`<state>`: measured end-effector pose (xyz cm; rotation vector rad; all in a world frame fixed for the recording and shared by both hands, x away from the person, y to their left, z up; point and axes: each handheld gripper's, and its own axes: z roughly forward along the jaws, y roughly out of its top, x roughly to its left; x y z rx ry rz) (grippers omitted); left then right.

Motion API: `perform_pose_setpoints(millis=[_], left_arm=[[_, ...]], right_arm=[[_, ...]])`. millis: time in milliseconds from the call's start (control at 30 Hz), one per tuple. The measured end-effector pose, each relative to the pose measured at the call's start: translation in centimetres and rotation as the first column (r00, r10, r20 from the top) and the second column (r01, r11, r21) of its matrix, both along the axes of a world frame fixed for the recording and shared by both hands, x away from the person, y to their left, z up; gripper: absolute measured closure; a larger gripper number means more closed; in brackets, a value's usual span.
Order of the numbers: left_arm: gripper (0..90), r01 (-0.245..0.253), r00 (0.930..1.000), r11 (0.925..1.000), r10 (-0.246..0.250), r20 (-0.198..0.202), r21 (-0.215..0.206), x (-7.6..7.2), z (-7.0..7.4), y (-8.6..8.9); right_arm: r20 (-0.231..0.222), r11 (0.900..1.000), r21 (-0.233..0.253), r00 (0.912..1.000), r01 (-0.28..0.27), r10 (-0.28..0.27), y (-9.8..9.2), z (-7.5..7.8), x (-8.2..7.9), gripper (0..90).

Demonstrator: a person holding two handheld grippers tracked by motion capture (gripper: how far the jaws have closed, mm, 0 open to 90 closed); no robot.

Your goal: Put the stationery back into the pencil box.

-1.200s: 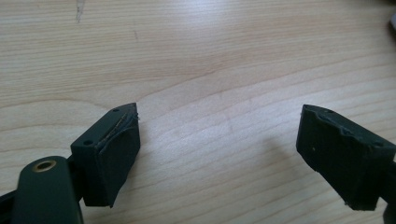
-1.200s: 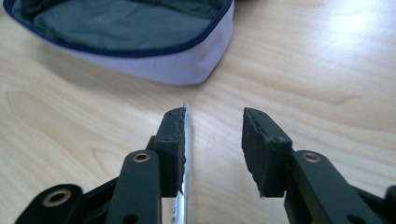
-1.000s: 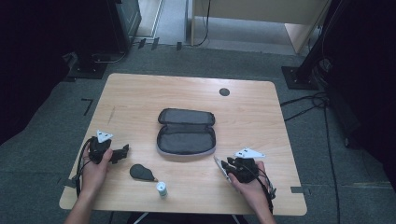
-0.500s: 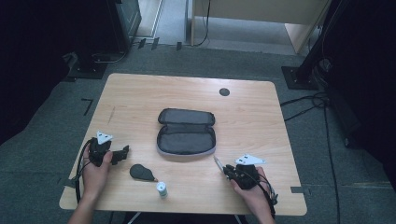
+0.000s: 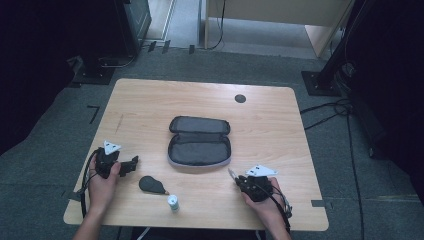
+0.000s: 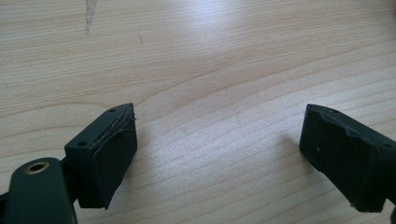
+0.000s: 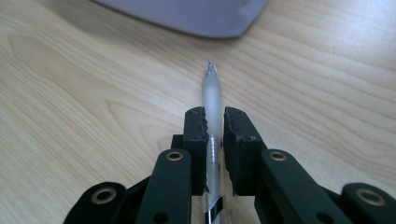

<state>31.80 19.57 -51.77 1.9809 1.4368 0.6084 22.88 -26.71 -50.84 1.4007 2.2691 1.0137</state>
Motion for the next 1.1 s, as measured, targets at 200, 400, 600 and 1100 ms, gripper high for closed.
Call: perform_pose_setpoints(millis=[200, 400, 600, 1100], left_arm=[[12.0, 0.009, 1.0000, 1.0000, -0.009, -0.002, 0.001, 0.0, 0.0, 0.0], [12.0, 0.009, 1.0000, 1.0000, -0.009, -0.001, 0.000, 0.0, 0.0, -0.1], [12.3, 0.009, 1.0000, 1.0000, -0.009, 0.000, -0.001, 0.0, 0.0, -0.1], [13.3, 0.007, 1.0000, 1.0000, -0.007, 0.001, -0.004, -0.1, 0.0, -0.2]], right_arm=[[0.044, 0.999, -0.033, 0.9987, -0.025, 0.027, 0.0, -0.6, -0.5, 79.4], [0.069, 0.999, -0.047, 0.9975, -0.014, 0.017, 0.2, -0.7, -0.8, 80.3], [0.068, 0.999, -0.033, 0.9976, -0.015, 0.017, -0.1, -0.4, -0.8, 80.4], [0.148, 1.000, 0.025, 0.9890, -0.010, 0.006, -1.4, 2.1, -0.4, 80.4]])
